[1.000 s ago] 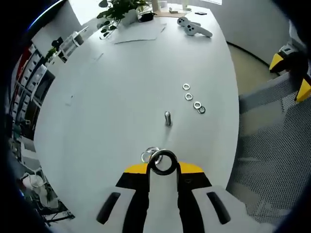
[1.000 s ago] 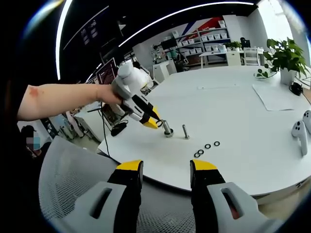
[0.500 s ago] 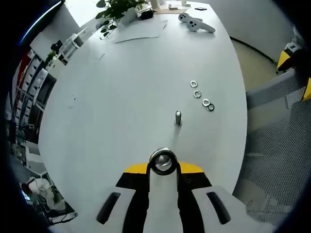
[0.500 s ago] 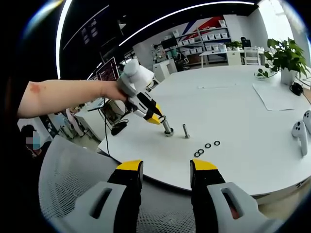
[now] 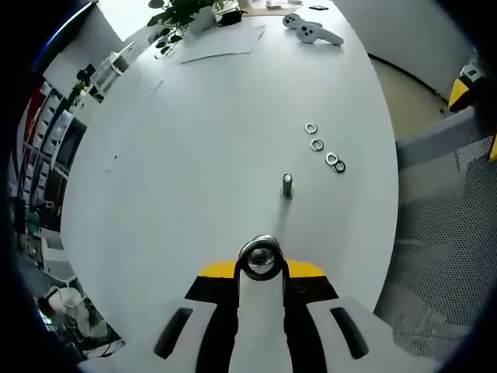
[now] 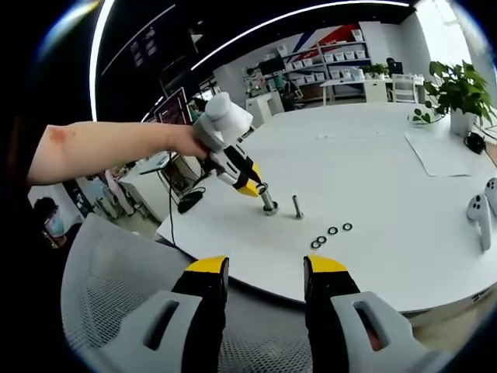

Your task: Place the washer onto the threaded stud by aligning its center hole with the stud, sliding it down to the base, and recovering from edge contact or off-axis alignment until the washer reaches the visible bottom stop.

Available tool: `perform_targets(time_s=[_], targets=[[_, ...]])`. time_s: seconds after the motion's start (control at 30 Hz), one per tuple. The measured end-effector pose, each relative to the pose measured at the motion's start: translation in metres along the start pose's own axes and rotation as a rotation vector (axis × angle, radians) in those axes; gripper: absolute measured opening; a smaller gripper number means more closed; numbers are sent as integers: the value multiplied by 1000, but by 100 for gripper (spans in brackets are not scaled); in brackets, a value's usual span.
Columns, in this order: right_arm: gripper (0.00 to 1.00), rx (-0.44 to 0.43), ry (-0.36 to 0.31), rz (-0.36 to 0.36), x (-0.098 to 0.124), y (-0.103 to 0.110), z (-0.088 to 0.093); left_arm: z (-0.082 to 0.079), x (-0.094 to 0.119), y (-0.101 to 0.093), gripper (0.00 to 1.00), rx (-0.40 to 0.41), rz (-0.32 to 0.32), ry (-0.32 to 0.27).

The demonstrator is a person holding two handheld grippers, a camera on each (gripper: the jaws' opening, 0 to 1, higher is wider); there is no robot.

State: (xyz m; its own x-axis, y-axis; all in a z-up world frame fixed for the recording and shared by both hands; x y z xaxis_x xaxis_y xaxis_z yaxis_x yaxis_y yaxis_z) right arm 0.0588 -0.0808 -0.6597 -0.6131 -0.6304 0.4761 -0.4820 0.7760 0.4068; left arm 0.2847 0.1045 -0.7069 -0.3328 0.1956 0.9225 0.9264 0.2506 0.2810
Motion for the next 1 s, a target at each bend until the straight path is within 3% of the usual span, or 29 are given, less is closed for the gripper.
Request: perform_targets(time_s=[1.0], targets=[[41, -3, 1, -6, 0, 1, 0, -1, -32, -6, 19, -40, 25, 80]])
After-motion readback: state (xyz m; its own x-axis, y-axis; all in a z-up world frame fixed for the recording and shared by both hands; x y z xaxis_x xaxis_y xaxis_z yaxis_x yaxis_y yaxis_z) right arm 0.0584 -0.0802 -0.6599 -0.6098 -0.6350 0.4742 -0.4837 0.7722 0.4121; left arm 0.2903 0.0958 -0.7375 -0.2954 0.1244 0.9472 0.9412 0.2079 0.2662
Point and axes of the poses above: the point that each gripper's makers call its tool centre point, and the gripper's own axes: x roughly backward along the fingers, y roughly to its left, z roughly out of its underside, the point moved 9 cm from there along x, roughly backward along the fingers, and after that the axes turned 9 degrees about -z, right-handed, at the moved point
